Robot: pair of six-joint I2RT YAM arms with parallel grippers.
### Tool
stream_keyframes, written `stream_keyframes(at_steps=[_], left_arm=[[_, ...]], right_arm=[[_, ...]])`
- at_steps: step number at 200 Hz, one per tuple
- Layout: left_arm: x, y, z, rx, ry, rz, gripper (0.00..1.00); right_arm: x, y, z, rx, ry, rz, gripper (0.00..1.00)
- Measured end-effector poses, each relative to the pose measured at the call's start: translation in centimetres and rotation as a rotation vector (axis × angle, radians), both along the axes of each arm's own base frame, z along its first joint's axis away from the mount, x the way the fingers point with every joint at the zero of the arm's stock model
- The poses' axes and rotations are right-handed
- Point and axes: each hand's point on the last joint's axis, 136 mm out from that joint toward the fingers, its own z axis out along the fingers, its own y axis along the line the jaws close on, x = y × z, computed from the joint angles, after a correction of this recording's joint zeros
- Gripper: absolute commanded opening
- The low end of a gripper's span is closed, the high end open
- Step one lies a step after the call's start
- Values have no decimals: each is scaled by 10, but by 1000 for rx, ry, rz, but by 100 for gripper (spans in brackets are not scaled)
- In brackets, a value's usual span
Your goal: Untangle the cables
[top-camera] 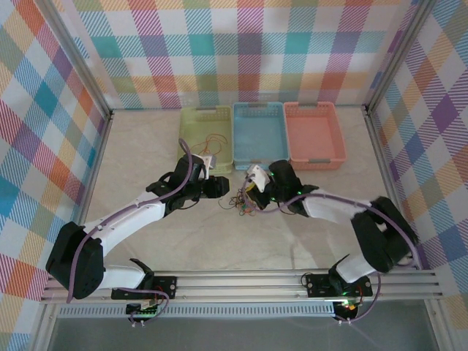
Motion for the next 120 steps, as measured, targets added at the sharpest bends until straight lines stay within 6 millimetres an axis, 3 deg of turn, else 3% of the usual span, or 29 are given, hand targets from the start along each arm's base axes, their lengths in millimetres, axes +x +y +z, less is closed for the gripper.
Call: stream_keyframes(at_steps=[21,57,120], left_arm=[[-2,-2,-1,-15,-3,-14,49],[-12,-14,-1,-42,-7,-78,51],[-44,-42,29,-71,-127,-259,55]], right_arm=[[-14,0,34,147,-75,19,0],[-15,6,67,286,-91,10,0],[-13,7,76,354,-39,-27,0]])
